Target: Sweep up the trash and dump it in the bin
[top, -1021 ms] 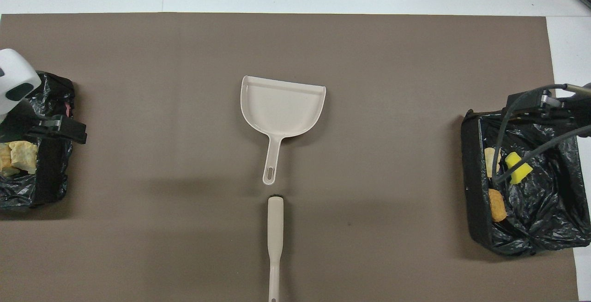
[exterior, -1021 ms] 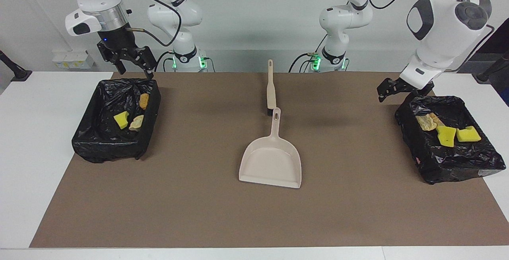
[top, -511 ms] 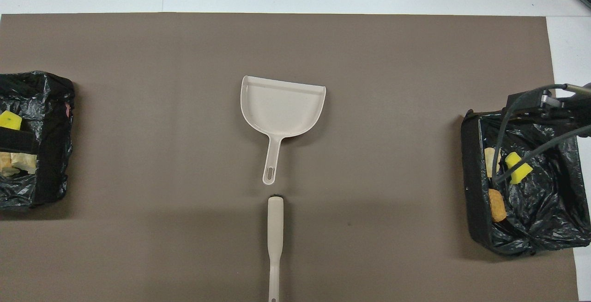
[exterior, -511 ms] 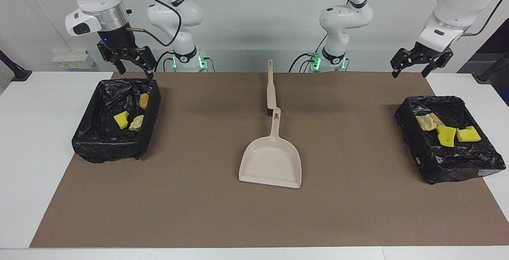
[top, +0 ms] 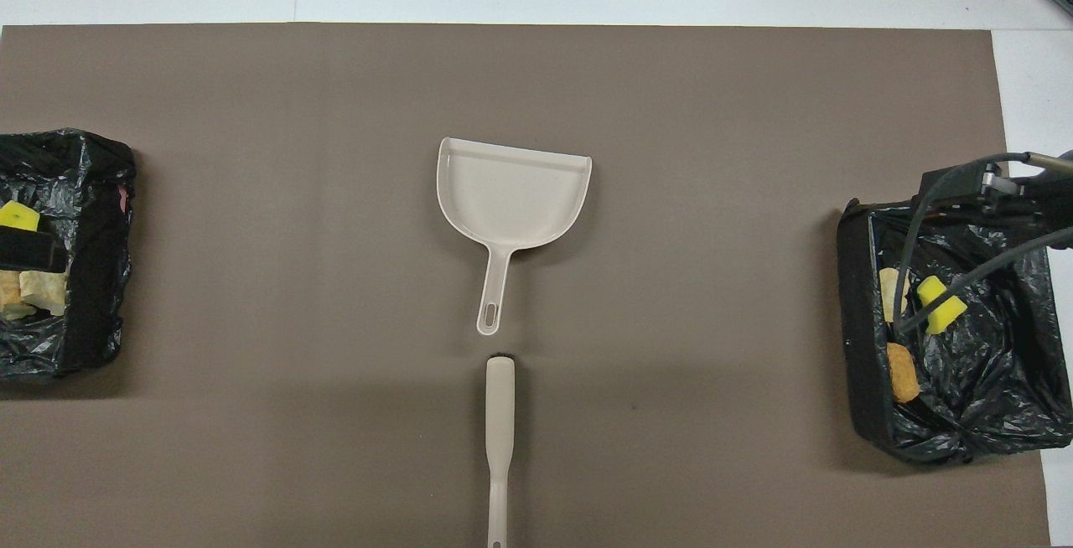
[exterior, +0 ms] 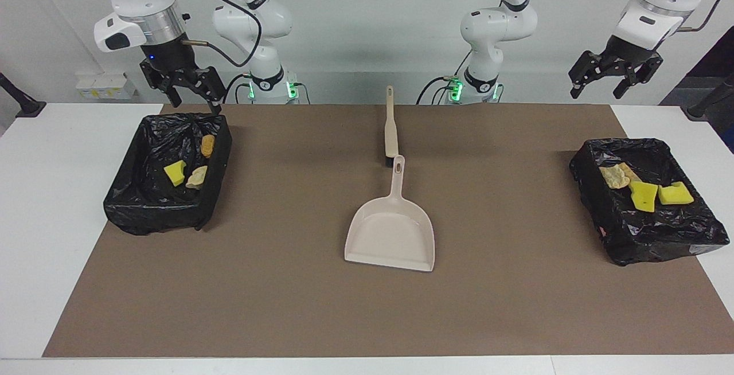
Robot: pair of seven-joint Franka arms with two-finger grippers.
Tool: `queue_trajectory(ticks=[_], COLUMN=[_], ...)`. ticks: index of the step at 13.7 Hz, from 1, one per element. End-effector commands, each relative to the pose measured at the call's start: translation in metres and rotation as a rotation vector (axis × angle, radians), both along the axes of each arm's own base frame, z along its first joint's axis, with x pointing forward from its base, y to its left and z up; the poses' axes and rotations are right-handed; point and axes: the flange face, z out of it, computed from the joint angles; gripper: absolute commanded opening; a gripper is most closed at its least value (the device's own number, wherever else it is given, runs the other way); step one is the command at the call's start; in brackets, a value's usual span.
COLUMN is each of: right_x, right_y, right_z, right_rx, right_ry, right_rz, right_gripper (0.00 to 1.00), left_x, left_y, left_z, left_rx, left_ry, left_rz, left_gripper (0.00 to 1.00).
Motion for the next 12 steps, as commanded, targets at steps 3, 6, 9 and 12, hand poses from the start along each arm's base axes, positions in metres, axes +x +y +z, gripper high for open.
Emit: queue_trajectory(ticks=[3,6,9,12], right_x=[0.0011,0.0011,0.0011,0.0011], right_y=[-0.003,-0.003,-0.0039,-0.0039], right_z=[0.0023,0.0023,0.0023,0.0023], right_rx=[0.016,0.016,0.016,0.016], right_ry=[0.007,0.007,0.007,0.007], right_rz=[0.004,0.002,0.001,0.001], right_gripper=[1.0,1.0,1.0,1.0], left_x=[-0.0024,-0.0046,-0.0044,-0.006], left_y=[-0.0087,-0.0106,-0.0155,-0.0139], left_z=[-0.0005,0.0057,0.0064,0.0058], left_rx=[-0.015,-0.016,-0.015,-0.015], left_ry=[0.017,0.018,0.011,0.025], left_rz=[-0.001,-0.004,0.011,0.014], left_gripper=[1.0,1.0,1.0,1.0])
